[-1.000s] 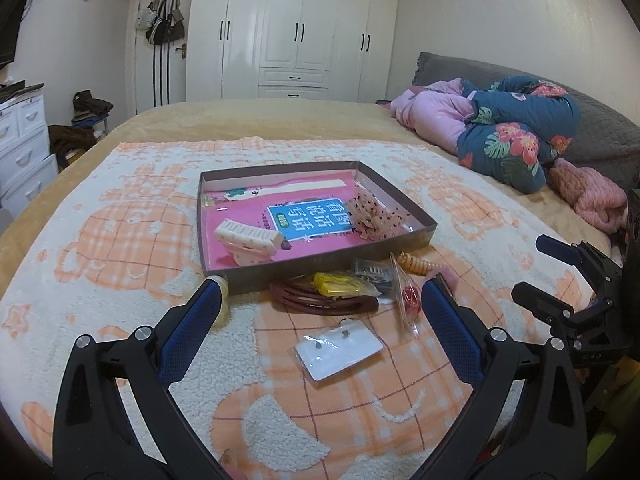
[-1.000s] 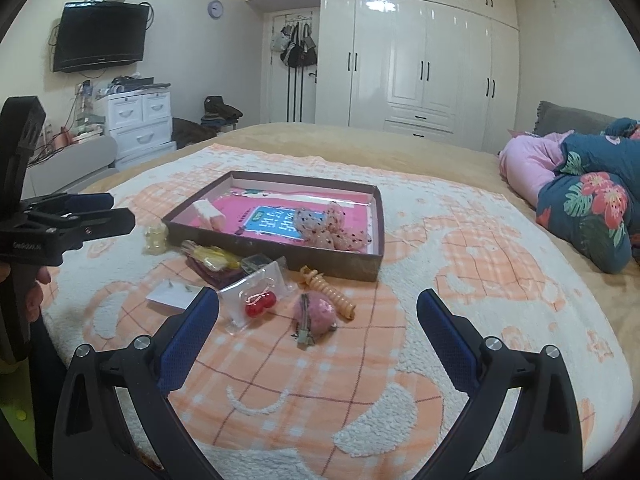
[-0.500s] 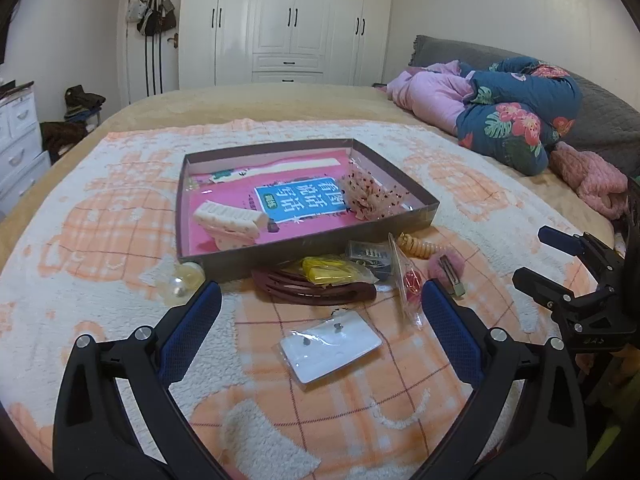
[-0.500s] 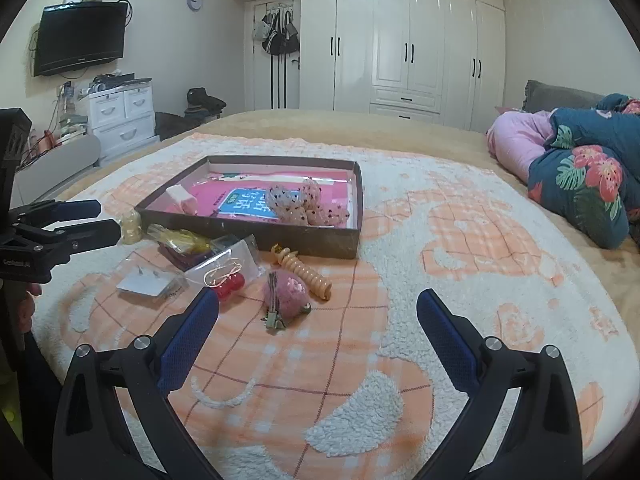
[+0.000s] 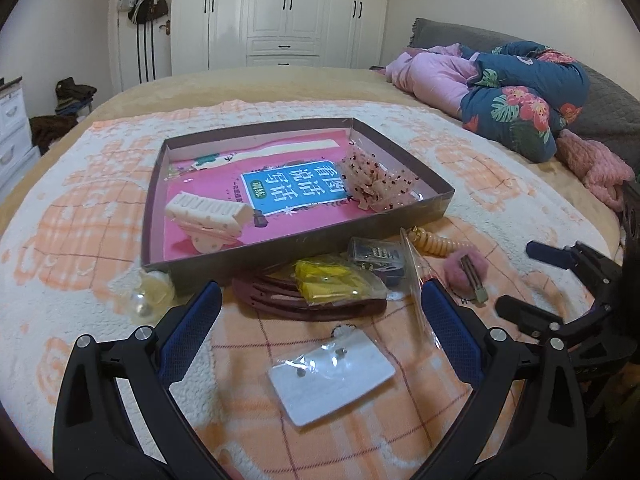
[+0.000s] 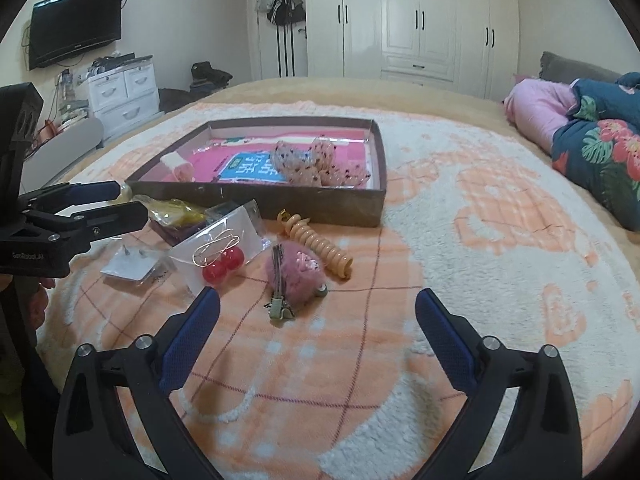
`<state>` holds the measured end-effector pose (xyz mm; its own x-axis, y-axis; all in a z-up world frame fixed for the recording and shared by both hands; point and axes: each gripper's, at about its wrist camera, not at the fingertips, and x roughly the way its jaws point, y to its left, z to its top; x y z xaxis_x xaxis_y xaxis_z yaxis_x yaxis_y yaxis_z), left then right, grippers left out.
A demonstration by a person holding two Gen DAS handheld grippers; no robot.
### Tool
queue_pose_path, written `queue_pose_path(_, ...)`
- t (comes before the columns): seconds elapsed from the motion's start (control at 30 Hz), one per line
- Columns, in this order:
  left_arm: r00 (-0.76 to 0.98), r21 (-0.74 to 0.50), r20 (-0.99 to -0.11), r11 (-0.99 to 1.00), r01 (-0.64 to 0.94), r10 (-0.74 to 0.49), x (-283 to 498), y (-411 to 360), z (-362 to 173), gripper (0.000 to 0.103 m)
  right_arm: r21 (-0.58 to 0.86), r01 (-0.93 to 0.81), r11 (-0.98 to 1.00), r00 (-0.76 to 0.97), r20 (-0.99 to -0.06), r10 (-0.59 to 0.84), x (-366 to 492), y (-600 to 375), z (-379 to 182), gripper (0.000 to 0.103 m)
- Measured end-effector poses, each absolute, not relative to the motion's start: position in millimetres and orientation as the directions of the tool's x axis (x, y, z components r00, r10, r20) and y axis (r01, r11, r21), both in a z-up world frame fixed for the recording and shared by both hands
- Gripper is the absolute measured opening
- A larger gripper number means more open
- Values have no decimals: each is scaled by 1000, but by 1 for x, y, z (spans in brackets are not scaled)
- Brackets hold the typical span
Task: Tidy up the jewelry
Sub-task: 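Grasp the pink pom-pom clip with the right gripper while the left grasps the yellow hair-tie bag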
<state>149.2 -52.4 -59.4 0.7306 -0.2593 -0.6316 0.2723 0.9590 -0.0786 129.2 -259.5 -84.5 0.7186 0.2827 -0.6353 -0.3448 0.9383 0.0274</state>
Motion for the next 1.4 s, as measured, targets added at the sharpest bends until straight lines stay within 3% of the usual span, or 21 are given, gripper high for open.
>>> queue_pose_path(0.3, 716, -80, -640, 951, 300, -280, 164, -59, -65, 83, 88, -367, 926, 668, -668, 328, 145, -254, -93, 73)
queue_pose_path(0.7, 672, -131, -674, 945, 300, -307, 178, -57, -75, 70, 92, -401, 911, 626, -699, 346, 167, -238, -101, 31)
queue_pose_path(1.07, 651, -171, -672, 929, 329, -354, 178, -59, -75, 48, 144, -375, 916, 639, -675, 368, 152, -256, -98, 28)
queue_pose_path(1.4, 685, -204, -641, 937, 284, -347, 165, -33, -63, 43, 159, -374, 914, 652, -656, 381, 141, -262, -92, 28)
